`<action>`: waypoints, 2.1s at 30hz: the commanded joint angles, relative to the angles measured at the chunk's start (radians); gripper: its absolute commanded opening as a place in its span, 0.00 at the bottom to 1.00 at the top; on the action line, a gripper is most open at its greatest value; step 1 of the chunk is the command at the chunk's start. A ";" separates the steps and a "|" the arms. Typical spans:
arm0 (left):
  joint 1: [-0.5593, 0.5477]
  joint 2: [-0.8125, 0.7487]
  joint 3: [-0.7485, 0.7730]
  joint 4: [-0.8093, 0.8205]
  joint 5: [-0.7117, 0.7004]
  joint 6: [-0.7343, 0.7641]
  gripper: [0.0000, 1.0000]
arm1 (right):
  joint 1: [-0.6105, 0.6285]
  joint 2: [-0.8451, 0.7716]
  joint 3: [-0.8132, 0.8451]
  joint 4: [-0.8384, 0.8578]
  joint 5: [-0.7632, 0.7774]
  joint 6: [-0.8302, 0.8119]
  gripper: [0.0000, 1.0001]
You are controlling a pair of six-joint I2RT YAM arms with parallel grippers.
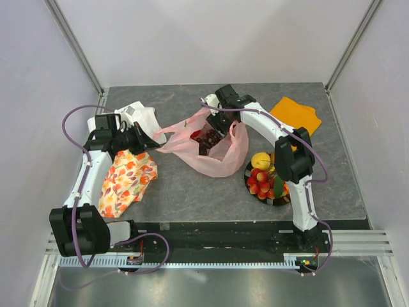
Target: Take the fake fruits out of the plastic bag
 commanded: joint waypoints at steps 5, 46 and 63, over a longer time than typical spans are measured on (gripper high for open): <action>-0.003 -0.027 0.008 -0.080 -0.083 0.039 0.02 | 0.010 -0.157 0.078 -0.131 -0.074 -0.051 0.70; -0.014 0.069 0.035 -0.029 -0.065 0.105 0.02 | 0.059 0.236 0.375 0.122 -0.352 0.313 0.43; -0.012 0.131 0.110 0.025 -0.046 0.053 0.02 | 0.044 -0.035 0.077 0.103 -0.333 0.314 0.69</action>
